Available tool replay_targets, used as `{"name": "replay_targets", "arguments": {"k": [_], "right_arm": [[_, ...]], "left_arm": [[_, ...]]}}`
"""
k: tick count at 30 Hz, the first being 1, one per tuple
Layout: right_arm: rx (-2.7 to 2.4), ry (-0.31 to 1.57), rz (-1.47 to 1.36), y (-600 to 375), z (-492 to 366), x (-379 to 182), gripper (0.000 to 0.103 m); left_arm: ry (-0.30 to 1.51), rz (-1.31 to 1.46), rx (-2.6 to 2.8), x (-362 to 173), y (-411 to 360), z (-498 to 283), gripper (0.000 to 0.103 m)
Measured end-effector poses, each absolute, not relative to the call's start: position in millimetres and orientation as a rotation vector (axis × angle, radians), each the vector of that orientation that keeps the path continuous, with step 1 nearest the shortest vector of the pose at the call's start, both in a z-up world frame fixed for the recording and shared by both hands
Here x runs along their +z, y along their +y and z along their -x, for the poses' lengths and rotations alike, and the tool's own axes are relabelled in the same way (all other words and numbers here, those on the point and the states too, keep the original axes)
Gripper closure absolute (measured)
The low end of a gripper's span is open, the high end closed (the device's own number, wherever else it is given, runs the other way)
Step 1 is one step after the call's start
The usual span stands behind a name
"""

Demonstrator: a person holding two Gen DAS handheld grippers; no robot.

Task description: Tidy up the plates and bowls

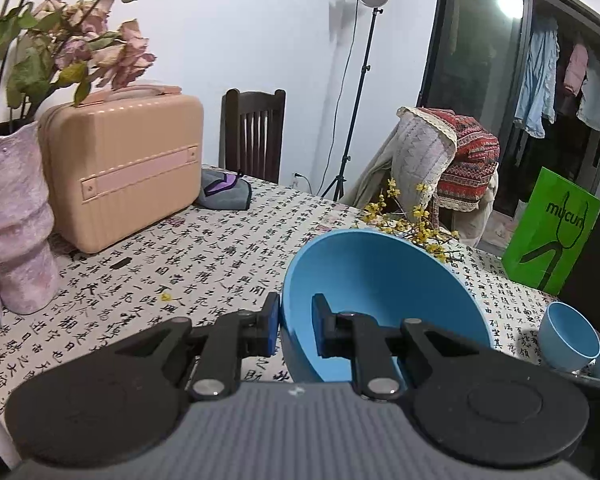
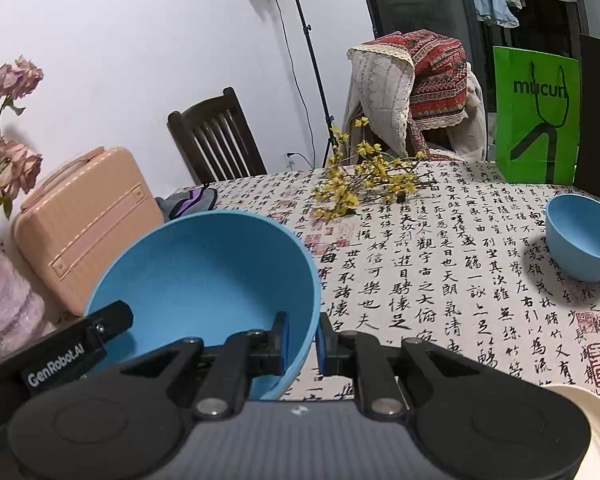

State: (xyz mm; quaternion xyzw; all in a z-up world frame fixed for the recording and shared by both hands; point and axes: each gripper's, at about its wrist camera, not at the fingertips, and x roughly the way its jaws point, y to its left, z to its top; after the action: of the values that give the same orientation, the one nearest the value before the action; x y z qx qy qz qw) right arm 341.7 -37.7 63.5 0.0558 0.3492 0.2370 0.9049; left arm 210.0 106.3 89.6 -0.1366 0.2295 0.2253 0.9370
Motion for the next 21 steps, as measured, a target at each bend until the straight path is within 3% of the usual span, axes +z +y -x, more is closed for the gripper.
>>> {"name": "replay_targets", "arguments": {"k": [21], "right_arm": [[0.529, 0.724, -0.105, -12.1, -295.0, 59.1, 0.090]], "left_arm": [[0.462, 0.291, 0.498, 81.1, 128.8, -159.3, 0.086]]}}
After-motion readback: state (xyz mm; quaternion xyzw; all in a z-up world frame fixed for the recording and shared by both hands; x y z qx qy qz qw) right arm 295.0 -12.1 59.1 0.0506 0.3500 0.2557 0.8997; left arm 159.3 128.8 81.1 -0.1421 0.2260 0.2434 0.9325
